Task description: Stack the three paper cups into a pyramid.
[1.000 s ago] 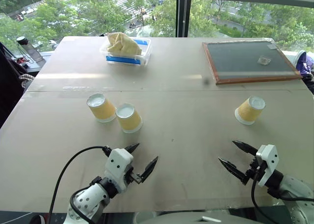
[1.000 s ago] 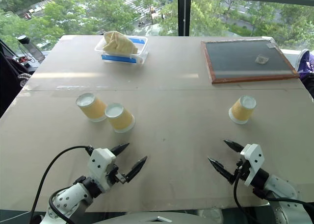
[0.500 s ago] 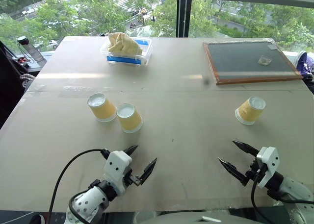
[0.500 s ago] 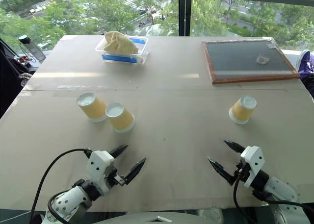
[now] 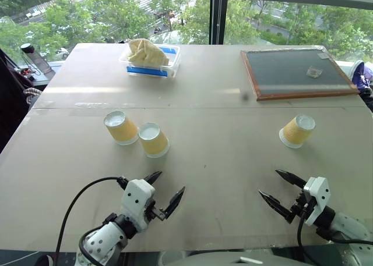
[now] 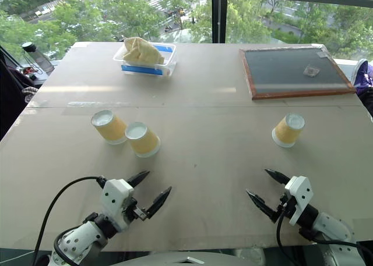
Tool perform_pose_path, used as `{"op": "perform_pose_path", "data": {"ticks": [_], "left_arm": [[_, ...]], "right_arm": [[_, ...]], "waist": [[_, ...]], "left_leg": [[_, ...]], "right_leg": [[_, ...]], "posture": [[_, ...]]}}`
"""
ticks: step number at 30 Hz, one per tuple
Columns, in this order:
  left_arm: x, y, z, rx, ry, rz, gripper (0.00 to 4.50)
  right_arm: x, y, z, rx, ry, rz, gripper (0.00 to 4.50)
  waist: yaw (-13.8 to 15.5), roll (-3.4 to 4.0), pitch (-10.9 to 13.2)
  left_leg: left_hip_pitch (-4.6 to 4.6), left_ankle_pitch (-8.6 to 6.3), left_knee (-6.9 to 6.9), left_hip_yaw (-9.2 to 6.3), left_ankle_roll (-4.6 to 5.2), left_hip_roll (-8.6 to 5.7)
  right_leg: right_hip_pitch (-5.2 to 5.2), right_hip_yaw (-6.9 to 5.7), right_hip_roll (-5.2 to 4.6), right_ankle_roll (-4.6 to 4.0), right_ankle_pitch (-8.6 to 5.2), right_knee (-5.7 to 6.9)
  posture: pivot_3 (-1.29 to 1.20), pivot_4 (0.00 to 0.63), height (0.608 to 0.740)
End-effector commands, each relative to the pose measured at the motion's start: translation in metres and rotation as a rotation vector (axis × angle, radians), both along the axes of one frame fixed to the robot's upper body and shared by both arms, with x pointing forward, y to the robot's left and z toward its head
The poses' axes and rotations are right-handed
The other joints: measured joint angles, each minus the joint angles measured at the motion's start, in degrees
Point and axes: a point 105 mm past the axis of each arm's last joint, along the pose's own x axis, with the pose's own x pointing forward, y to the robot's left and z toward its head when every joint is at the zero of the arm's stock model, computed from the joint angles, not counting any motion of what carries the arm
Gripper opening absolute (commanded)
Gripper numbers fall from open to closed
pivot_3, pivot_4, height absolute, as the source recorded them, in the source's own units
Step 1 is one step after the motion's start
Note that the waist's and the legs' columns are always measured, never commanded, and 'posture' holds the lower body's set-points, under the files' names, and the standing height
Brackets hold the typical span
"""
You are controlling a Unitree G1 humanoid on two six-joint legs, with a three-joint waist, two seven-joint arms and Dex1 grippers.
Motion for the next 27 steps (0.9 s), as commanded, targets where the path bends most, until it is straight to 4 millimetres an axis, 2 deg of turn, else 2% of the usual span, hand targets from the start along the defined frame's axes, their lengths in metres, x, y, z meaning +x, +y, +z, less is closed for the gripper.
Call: {"op": "perform_pose_path", "data": {"ticks": [1, 5, 8, 17, 19, 27], "left_arm": [[0.0, 0.007, 0.014, 0.013, -0.079, 0.044, 4.45], [0.01, 0.031, 0.038, 0.025, -0.201, 0.2, 4.45], [0.021, 0.043, 0.047, 0.043, -0.26, 0.275, 4.45], [0.062, 0.031, 0.051, 0.111, -0.372, 0.23, 4.45], [0.072, 0.032, 0.053, 0.094, -0.393, 0.252, 4.45], [0.092, 0.036, 0.053, -0.004, -0.391, 0.307, 4.45]], "right_arm": [[-0.001, 0.005, 0.012, -0.037, -0.07, 0.086, 4.46], [0.005, 0.02, 0.042, 0.037, -0.135, 0.2, 4.46], [0.004, 0.03, 0.056, 0.086, -0.155, 0.277, 4.46], [0.01, 0.049, 0.075, 0.116, -0.197, 0.343, 4.46], [0.01, 0.05, 0.075, 0.114, -0.198, 0.346, 4.46], [0.012, 0.054, 0.079, 0.126, -0.21, 0.338, 4.46]], "waist": [[-0.1, 0.0, 0.0], [-0.2, -0.01, 0.0], [0.1, -0.03, 0.0], [1.1, -0.07, -0.1], [1.2, -0.07, -0.1], [1.1, -0.06, -0.1]], "left_leg": [[0.0, 0.0, 0.0, 0.0, 0.0, 0.0], [0.03, 0.0, 0.02, 0.0, 0.0, 0.01], [0.08, 0.0, 0.08, -0.02, 0.01, 0.0], [0.14, 0.01, 0.14, 0.0, 0.0, -0.18], [0.14, 0.01, 0.13, -0.01, 0.0, -0.18], [0.13, 0.01, 0.13, -0.06, 0.0, -0.17]], "right_leg": [[0.0, 0.0, 0.0, -0.02, 0.01, 0.0], [0.02, 0.01, 0.01, -0.04, 0.03, 0.0], [0.09, -0.06, 0.03, 0.02, 0.01, 0.08], [0.26, -0.18, 0.02, -0.2, 0.15, 0.04], [0.27, -0.2, 0.03, -0.21, 0.15, 0.04], [0.26, -0.2, 0.0, -0.01, 0.29, 0.04]], "posture": [[0.0, 0.15, 0.74], [0.0, 0.15, 0.74], [0.0, 0.15, 0.74], [0.0, 0.15, 0.74], [0.0, 0.15, 0.74], [0.0, 0.15, 0.74]]}}
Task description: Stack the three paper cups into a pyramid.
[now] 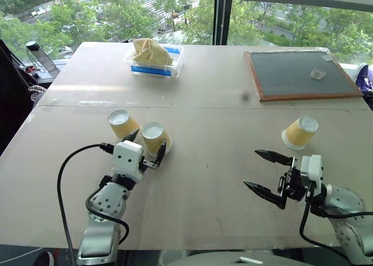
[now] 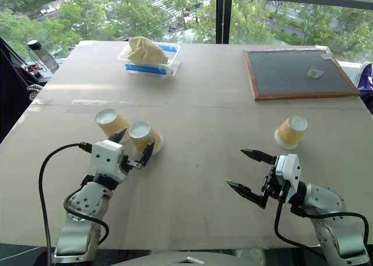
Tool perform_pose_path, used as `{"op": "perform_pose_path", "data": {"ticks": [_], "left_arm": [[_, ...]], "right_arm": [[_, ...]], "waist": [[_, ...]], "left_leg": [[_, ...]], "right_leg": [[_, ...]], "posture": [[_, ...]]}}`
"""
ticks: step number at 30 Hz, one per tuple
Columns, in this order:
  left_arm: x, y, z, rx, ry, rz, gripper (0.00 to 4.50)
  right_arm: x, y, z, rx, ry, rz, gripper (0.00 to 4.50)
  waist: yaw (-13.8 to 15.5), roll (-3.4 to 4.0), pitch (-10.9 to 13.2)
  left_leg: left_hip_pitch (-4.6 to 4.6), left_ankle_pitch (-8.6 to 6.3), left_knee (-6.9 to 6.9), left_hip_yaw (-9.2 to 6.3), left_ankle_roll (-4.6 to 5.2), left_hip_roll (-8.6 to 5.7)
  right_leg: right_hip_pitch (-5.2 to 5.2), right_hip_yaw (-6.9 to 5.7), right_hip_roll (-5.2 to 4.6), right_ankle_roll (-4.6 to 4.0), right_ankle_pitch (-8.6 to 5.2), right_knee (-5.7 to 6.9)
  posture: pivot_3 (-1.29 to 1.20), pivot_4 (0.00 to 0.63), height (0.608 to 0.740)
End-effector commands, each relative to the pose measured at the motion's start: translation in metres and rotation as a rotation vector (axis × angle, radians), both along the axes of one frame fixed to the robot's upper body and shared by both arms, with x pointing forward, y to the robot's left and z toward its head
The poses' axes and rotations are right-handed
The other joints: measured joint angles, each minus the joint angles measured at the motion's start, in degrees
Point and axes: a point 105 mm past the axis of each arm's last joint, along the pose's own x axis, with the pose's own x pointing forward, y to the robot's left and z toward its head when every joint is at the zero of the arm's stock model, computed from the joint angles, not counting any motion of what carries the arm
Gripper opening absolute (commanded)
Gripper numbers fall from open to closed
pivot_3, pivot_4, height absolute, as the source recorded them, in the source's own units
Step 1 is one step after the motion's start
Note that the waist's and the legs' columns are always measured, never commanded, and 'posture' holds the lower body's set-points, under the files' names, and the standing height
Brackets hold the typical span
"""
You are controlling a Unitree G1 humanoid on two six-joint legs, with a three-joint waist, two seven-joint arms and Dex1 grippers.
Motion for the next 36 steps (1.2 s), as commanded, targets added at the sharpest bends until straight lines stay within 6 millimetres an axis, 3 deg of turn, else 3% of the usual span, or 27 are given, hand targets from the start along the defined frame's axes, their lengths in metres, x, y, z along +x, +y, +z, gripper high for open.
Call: {"op": "perform_pose_path", "data": {"ticks": [1, 6, 9, 11, 12, 19, 23, 30, 36], "left_arm": [[0.005, 0.003, 0.009, -0.042, -0.042, 0.012, 4.45], [0.01, -0.001, 0.011, -0.111, -0.047, -0.024, 4.45], [0.009, -0.003, 0.011, -0.124, -0.042, -0.056, 3.65], [0.008, -0.003, 0.011, -0.122, -0.039, -0.059, 2.71], [0.008, -0.002, 0.01, -0.123, -0.036, -0.057, 2.46], [0.014, -0.01, 0.015, -0.12, -0.039, -0.099, 2.43], [0.027, -0.034, 0.02, -0.099, -0.043, -0.197, 2.43], [0.066, -0.101, 0.018, -0.079, 0.003, -0.425, 2.43], [0.092, -0.142, 0.019, -0.069, 0.001, -0.505, 2.43]], "right_arm": [[-0.002, 0.006, 0.013, 0.022, -0.05, 0.017, 4.46], [-0.001, 0.006, 0.013, 0.037, -0.044, 0.006, 4.46], [0.001, 0.006, 0.016, 0.078, -0.03, -0.02, 4.5], [0.001, 0.006, 0.017, 0.083, -0.03, -0.022, 4.5], [0.001, 0.006, 0.017, 0.083, -0.03, -0.023, 4.5], [0.001, 0.004, 0.017, 0.095, -0.034, -0.05, 4.5], [0.01, -0.003, 0.018, 0.124, -0.031, -0.133, 4.5], [0.035, -0.017, 0.021, 0.154, -0.049, -0.382, 4.5], [0.034, -0.012, 0.021, 0.139, -0.064, -0.404, 4.5]], "waist": [[0.0, 0.0, 0.0], [0.0, 0.0, 0.0], [-0.1, 0.01, 0.0], [0.0, 0.01, 0.0], [0.0, 0.01, 0.0], [0.0, 0.01, 0.0], [0.0, 0.01, 0.0], [0.0, 0.02, 0.0], [0.0, 0.04, 0.0]], "left_leg": [[0.01, 0.0, 0.0, -0.01, 0.0, 0.0], [0.0, 0.0, 0.0, -0.01, 0.0, 0.0], [0.01, 0.0, 0.0, -0.02, 0.0, 0.01], [0.01, 0.0, 0.0, -0.03, 0.0, 0.02], [0.01, 0.0, 0.0, -0.04, 0.0, 0.02], [0.01, 0.0, 0.0, -0.02, 0.0, 0.0], [-0.01, 0.01, 0.02, -0.01, -0.01, -0.04], [-0.04, 0.02, 0.09, -0.01, -0.01, -0.13], [-0.07, 0.02, 0.02, -0.06, -0.01, -0.14]], "right_leg": [[0.0, 0.0, 0.0, 0.0, 0.0, 0.0], [0.0, -0.01, 0.0, 0.0, 0.01, 0.01], [0.0, 0.0, 0.0, 0.0, 0.01, 0.01], [0.0, 0.01, 0.0, 0.0, 0.01, 0.01], [0.0, 0.01, 0.0, 0.0, 0.01, 0.01], [0.0, 0.0, 0.0, 0.0, 0.01, 0.01], [0.01, -0.06, 0.01, 0.0, 0.01, 0.02], [0.04, -0.06, 0.02, 0.03, 0.04, 0.04], [0.01, -0.07, 0.04, 0.02, 0.04, 0.03]], "posture": [[0.0, 0.15, 0.74], [0.0, 0.15, 0.74], [0.0, 0.15, 0.74], [0.0, 0.15, 0.74], [0.0, 0.15, 0.74], [0.0, 0.15, 0.74], [0.0, 0.15, 0.74], [0.0, 0.15, 0.74], [0.0, 0.15, 0.74]]}}
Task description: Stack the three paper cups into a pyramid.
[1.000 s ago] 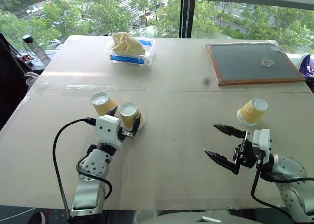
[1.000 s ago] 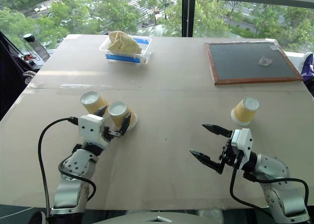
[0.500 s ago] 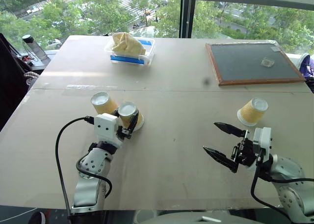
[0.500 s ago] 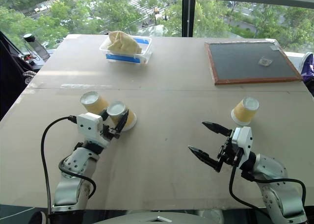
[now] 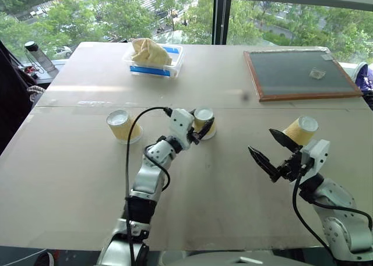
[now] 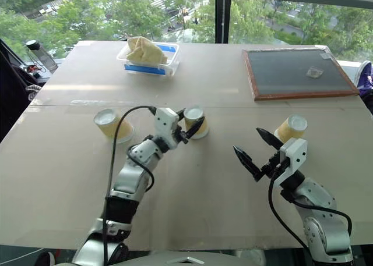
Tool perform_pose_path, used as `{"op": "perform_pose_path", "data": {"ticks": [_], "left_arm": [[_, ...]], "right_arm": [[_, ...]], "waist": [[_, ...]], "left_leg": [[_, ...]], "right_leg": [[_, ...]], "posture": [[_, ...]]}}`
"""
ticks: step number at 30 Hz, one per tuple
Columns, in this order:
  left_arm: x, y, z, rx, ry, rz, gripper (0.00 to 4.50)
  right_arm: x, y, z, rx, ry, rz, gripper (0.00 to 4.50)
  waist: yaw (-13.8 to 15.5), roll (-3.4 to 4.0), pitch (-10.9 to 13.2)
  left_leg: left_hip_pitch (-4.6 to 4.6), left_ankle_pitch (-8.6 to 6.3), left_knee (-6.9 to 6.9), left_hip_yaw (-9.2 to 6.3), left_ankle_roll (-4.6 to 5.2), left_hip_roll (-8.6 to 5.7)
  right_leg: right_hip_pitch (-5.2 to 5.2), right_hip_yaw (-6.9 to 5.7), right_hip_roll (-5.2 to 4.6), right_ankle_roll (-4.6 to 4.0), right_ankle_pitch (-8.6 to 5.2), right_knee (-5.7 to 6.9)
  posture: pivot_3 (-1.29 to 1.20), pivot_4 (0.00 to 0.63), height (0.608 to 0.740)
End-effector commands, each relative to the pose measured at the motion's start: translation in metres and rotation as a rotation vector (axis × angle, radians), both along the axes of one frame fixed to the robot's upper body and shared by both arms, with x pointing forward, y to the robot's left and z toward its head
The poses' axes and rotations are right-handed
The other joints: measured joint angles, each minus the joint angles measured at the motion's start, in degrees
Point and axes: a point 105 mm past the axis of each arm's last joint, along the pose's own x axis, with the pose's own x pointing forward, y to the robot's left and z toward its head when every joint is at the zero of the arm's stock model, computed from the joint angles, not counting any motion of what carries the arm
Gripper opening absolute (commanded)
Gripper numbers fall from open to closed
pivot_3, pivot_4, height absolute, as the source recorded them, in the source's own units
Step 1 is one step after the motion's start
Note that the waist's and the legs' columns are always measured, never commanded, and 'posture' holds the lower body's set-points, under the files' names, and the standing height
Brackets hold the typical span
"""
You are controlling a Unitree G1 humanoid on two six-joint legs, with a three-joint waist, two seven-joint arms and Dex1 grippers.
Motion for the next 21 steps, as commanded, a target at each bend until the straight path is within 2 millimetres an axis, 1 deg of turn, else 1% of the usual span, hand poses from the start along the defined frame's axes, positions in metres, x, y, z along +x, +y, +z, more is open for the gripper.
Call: {"op": "perform_pose_path", "data": {"ticks": [1, 4, 7, 8, 9, 10, 11, 15, 18, 21], "left_arm": [[0.01, -0.022, 0.006, 0.002, -0.034, -0.044, 2.43], [0.014, -0.03, 0.006, -0.004, -0.03, -0.063, 2.43], [0.014, -0.032, 0.004, -0.01, -0.019, -0.08, 2.43], [0.013, -0.033, 0.004, -0.002, -0.025, -0.09, 3.46], [0.012, -0.033, 0.008, -0.012, -0.035, -0.098, 3.83], [0.011, -0.032, 0.013, -0.022, -0.05, -0.102, 4.3], [0.01, -0.032, 0.018, -0.032, -0.064, -0.108, 4.4], [0.001, -0.021, 0.044, -0.075, -0.123, -0.123, 4.4], [-0.01, -0.003, 0.068, -0.09, -0.168, -0.106, 4.4], [-0.028, 0.017, 0.081, -0.063, -0.163, -0.102, 4.4]], "right_arm": [[-0.003, 0.001, 0.009, -0.007, -0.048, -0.017, 4.5], [-0.003, 0.0, 0.011, -0.009, -0.056, -0.032, 4.5], [-0.003, -0.002, 0.013, -0.012, -0.063, -0.045, 4.5], [-0.003, -0.002, 0.013, -0.012, -0.062, -0.048, 4.5], [-0.004, -0.002, 0.013, -0.014, -0.062, -0.049, 4.5], [-0.004, -0.002, 0.013, -0.014, -0.063, -0.052, 4.5], [-0.003, -0.003, 0.013, -0.014, -0.065, -0.059, 4.5], [0.0, -0.009, 0.017, -0.027, -0.093, -0.102, 4.5], [0.007, -0.022, 0.024, -0.045, -0.142, -0.184, 4.5], [0.017, -0.039, 0.032, -0.074, -0.195, -0.297, 4.5]], "waist": [[0.1, 0.0, 0.0], [0.0, 0.0, 0.0], [0.0, 0.0, 0.0], [0.0, 0.0, 0.0], [0.0, 0.0, 0.0], [0.0, 0.0, 0.0], [0.0, 0.0, 0.0], [0.0, 0.01, 0.0], [-0.3, 0.04, 0.0], [-0.5, 0.06, 0.0]], "left_leg": [[0.0, 0.0, -0.01, 0.0, 0.0, 0.0], [-0.03, 0.0, 0.0, 0.05, 0.0, -0.03], [-0.03, 0.0, 0.01, 0.06, 0.0, -0.03], [-0.02, 0.0, 0.0, 0.04, 0.0, -0.02], [-0.02, 0.0, 0.0, 0.03, 0.0, -0.02], [-0.02, 0.0, 0.0, 0.01, 0.0, -0.02], [-0.02, 0.0, 0.0, 0.01, 0.0, -0.01], [-0.03, 0.0, 0.0, 0.03, 0.01, 0.0], [-0.02, 0.0, 0.0, 0.0, 0.0, 0.03], [0.01, 0.0, -0.02, -0.06, 0.0, 0.05]], "right_leg": [[0.0, 0.0, 0.0, 0.0, 0.0, 0.0], [0.01, 0.05, -0.02, 0.01, 0.0, -0.04], [0.01, 0.07, -0.03, 0.02, 0.0, -0.06], [0.0, 0.06, -0.02, 0.02, 0.0, -0.05], [0.0, 0.05, -0.01, 0.02, 0.0, -0.05], [0.01, 0.04, -0.01, 0.01, 0.0, -0.04], [0.0, 0.03, 0.0, 0.01, 0.0, -0.04], [0.0, 0.06, -0.02, 0.02, 0.0, -0.04], [-0.01, 0.09, -0.02, 0.01, 0.0, -0.04], [-0.02, 0.1, -0.01, 0.01, 0.0, -0.01]], "posture": [[0.0, 0.15, 0.74], [0.0, 0.15, 0.74], [0.0, 0.15, 0.74], [0.0, 0.15, 0.74], [0.0, 0.15, 0.74], [0.0, 0.15, 0.74], [0.0, 0.15, 0.74], [0.0, 0.15, 0.74], [0.0, 0.15, 0.74], [0.0, 0.15, 0.74]]}}
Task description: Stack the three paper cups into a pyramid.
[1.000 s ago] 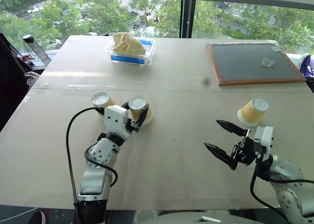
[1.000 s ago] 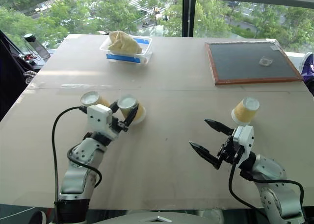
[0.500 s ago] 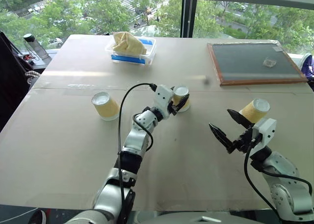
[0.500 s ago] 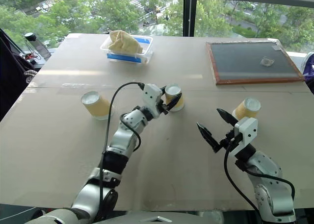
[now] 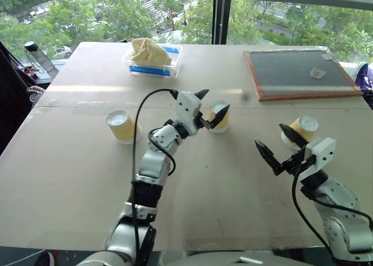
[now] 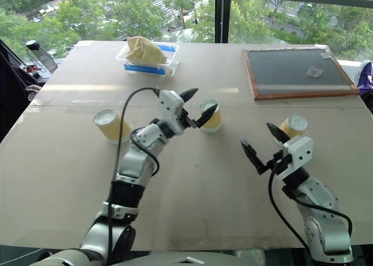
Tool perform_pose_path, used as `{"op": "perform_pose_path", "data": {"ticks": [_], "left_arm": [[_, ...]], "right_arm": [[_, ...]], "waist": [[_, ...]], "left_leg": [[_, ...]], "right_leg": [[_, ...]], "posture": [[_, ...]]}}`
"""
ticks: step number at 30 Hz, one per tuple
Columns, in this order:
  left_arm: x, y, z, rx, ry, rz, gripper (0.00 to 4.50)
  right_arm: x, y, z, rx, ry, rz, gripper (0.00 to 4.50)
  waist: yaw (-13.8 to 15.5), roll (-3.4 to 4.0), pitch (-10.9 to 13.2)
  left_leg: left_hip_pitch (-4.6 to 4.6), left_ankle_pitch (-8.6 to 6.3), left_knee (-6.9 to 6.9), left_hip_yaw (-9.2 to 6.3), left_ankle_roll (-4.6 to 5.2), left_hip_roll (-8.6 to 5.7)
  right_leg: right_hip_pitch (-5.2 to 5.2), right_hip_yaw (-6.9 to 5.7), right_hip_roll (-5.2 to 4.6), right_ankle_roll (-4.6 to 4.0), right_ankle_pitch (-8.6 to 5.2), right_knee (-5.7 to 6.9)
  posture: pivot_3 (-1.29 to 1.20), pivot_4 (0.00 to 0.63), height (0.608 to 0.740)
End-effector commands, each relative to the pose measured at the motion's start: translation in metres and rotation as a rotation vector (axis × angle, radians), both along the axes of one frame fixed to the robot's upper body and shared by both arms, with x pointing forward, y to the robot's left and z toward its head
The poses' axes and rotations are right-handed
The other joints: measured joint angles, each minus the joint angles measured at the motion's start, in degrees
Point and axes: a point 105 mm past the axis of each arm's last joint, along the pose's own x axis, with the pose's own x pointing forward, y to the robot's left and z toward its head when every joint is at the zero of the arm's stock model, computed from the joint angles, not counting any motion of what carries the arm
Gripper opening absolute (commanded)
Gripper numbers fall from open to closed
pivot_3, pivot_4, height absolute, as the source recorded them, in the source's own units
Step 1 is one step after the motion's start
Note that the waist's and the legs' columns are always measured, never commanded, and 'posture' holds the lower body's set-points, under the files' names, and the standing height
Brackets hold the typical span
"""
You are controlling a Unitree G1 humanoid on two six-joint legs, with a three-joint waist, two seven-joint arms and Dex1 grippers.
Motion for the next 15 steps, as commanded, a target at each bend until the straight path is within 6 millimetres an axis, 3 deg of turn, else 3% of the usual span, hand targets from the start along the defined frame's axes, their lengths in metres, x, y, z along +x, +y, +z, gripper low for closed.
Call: {"op": "perform_pose_path", "data": {"ticks": [1, 8, 12, 15], "left_arm": [[-0.024, 0.017, 0.024, -0.008, -0.019, -0.025, 4.4], [-0.096, 0.043, 0.027, 0.143, 0.124, -0.241, 4.4], [-0.121, 0.051, 0.033, 0.218, 0.167, -0.321, 4.4], [-0.129, 0.055, 0.03, 0.261, 0.189, -0.337, 4.4]], "right_arm": [[0.008, -0.021, 0.016, -0.025, -0.09, -0.134, 4.5], [0.03, -0.053, 0.003, -0.058, -0.032, -0.35, 4.5], [0.039, -0.065, -0.009, -0.035, 0.028, -0.42, 4.5], [0.043, -0.07, -0.014, 0.0, 0.063, -0.444, 4.5]], "waist": [[-0.2, 0.0, 0.0], [-0.8, 0.1, 0.1], [-0.7, 0.19, 0.1], [-0.9, 0.21, 0.2]], "left_leg": [[0.01, 0.0, 0.0, 0.0, 0.0, 0.0], [-0.02, 0.0, -0.03, -0.03, -0.01, 0.11], [-0.01, 0.0, -0.03, 0.02, -0.01, 0.12], [0.06, 0.0, -0.03, 0.1, -0.01, 0.07]], "right_leg": [[0.0, 0.0, 0.0, 0.0, 0.0, 0.0], [-0.08, 0.09, -0.02, -0.01, -0.01, 0.02], [-0.11, 0.13, -0.05, -0.16, -0.09, 0.03], [-0.1, 0.19, -0.03, -0.25, -0.14, 0.06]], "posture": [[0.0, 0.15, 0.74], [0.0, 0.15, 0.74], [0.0, 0.15, 0.74], [0.0, 0.15, 0.74]]}}
